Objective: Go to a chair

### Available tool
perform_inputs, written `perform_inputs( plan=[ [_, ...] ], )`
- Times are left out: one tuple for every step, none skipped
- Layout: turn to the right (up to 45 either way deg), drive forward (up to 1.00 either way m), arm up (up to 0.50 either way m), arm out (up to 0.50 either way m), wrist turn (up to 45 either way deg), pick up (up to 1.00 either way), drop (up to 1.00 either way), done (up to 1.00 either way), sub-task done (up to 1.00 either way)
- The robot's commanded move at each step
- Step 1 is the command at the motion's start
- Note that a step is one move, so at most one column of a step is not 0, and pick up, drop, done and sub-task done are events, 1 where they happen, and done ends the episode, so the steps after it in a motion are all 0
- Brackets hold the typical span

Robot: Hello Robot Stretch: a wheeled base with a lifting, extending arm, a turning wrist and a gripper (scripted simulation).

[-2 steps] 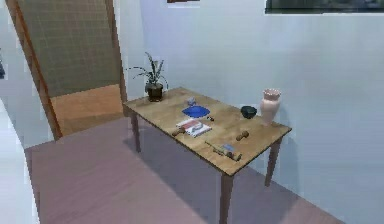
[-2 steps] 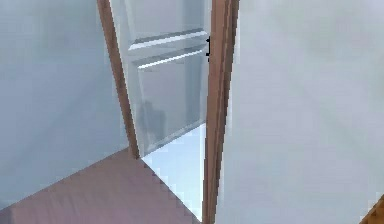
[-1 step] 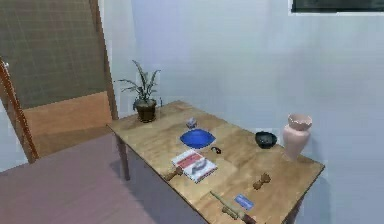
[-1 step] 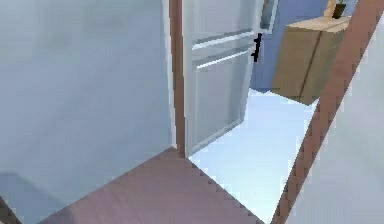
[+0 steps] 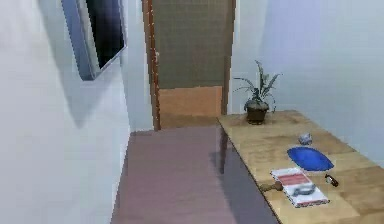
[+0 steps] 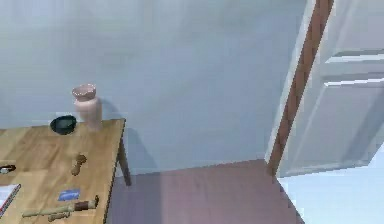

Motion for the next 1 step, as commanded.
perform_inputs(
  plan=[
    [0.0, 1.00, 0.00, 0.00, 0.0, 0.00, 0.00, 0.00, 0.00]
  ],
)
